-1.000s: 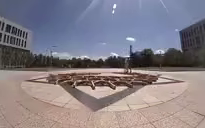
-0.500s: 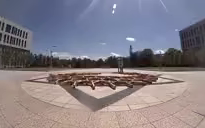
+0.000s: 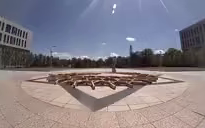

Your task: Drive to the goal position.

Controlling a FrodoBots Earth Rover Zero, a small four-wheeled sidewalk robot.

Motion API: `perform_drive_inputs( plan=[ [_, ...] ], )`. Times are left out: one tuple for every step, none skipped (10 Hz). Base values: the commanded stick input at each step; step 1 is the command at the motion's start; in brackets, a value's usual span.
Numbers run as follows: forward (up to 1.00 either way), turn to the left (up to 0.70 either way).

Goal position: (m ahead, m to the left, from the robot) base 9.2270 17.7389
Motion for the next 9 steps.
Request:
perform_drive_inputs(
  plan=[
    [0.07, 0.0],
    [0.07, 0.0],
    [0.07, 0.0],
    [0.07, 0.0],
    [0.06, 0.0],
    [0.07, 0.0],
    [0.06, 0.0],
    [0.06, 0.0],
    [0.06, 0.0]
  ],
)
